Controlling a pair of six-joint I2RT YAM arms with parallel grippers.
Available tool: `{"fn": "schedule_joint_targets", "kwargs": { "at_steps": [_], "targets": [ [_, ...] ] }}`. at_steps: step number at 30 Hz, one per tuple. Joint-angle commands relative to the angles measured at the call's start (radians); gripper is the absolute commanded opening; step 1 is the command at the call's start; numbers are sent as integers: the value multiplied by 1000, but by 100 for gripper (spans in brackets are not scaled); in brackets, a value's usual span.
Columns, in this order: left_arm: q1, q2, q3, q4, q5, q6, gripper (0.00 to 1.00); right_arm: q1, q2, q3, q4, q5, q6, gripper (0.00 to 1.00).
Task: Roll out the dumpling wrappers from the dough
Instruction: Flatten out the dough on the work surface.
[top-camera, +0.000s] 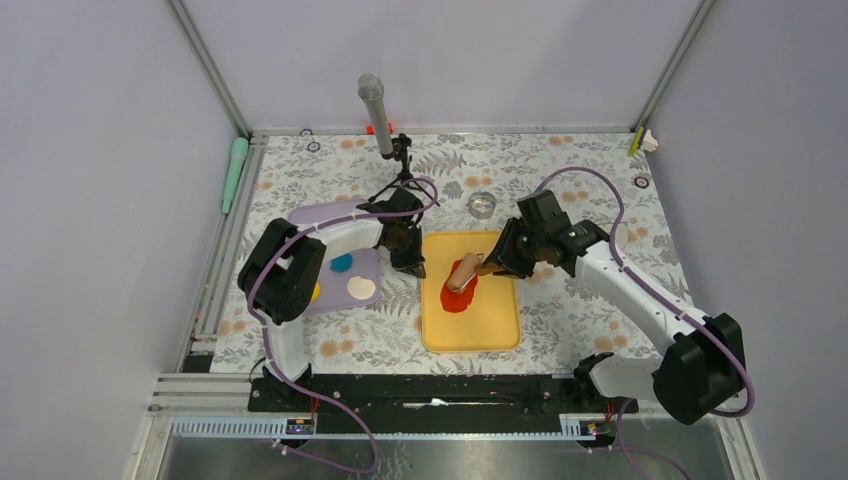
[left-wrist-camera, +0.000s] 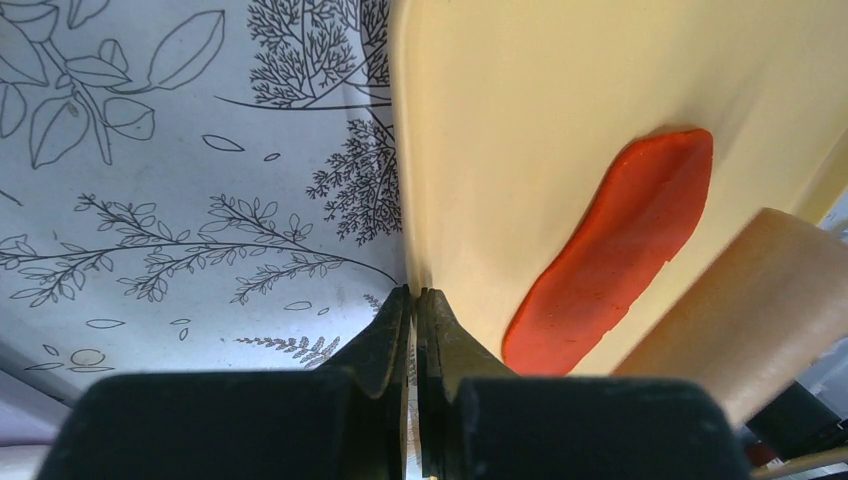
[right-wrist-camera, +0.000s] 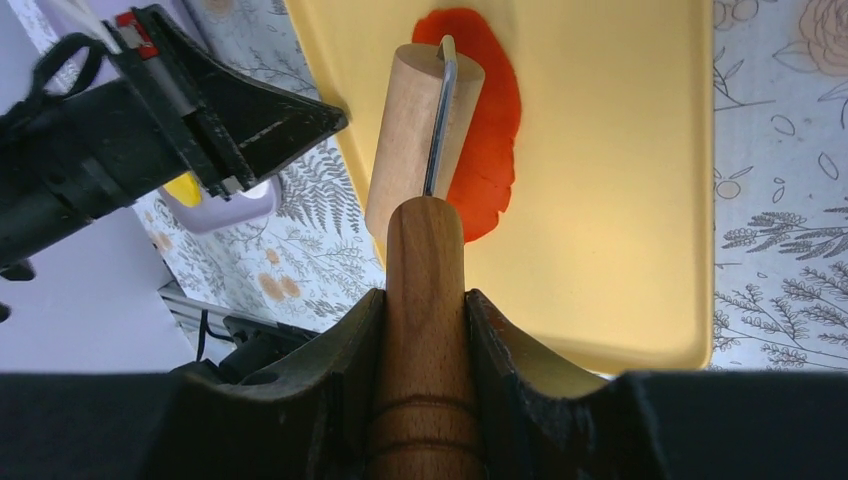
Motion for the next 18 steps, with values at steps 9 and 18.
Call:
{"fn": "schedule_joint_targets", "kwargs": {
  "at_steps": [9,18],
  "targets": [
    [6,53,9,-15,-35,40,0,6,42,-176,86,63,49,0],
    [6,41,7,-18,-31,45,0,7,146,-155,153,90,56,0]
  ]
}}
